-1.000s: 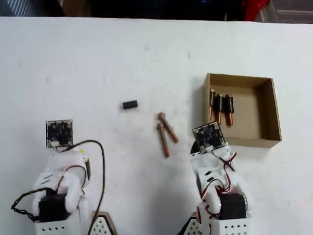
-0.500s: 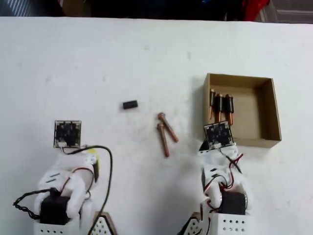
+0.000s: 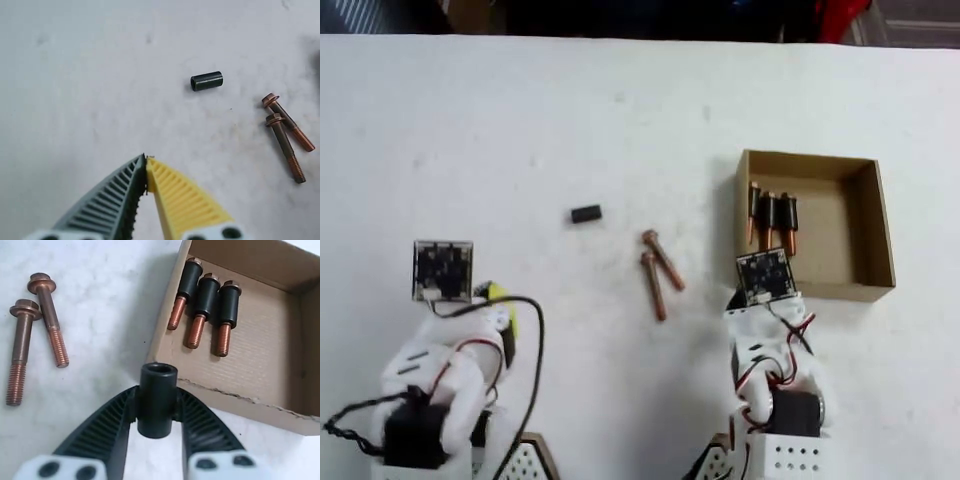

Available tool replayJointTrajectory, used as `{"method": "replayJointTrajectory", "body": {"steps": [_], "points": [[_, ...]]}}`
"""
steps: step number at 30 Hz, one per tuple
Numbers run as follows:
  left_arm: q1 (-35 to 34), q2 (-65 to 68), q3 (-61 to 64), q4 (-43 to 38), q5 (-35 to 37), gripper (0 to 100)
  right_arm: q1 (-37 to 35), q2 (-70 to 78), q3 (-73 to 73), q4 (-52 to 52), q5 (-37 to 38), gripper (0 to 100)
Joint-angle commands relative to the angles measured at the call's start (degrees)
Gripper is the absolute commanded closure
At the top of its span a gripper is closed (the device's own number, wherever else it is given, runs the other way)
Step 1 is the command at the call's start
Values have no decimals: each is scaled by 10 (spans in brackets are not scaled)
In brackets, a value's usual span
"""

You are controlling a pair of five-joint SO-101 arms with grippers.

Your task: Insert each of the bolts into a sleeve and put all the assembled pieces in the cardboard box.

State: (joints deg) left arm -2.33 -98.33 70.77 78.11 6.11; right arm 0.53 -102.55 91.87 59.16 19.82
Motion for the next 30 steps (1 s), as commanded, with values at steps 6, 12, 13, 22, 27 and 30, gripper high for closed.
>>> {"method": "replayJointTrajectory", "body": {"steps": [6, 12, 13, 22, 27, 30], "points": [[39, 313, -193, 0, 9, 977, 6, -7, -6, -15, 0, 953], [104, 423, -265, -2, 84, 976, 7, -7, -6, -15, 0, 953], [119, 435, -274, -2, 93, 976, 7, -7, -6, -15, 0, 954], [248, 541, -306, -49, 183, 976, 7, -7, -6, -15, 0, 954], [292, 623, -309, -106, 229, 976, 7, -7, -6, -15, 0, 954], [310, 669, -310, -142, 258, 976, 7, -7, -6, -15, 0, 954]]}}
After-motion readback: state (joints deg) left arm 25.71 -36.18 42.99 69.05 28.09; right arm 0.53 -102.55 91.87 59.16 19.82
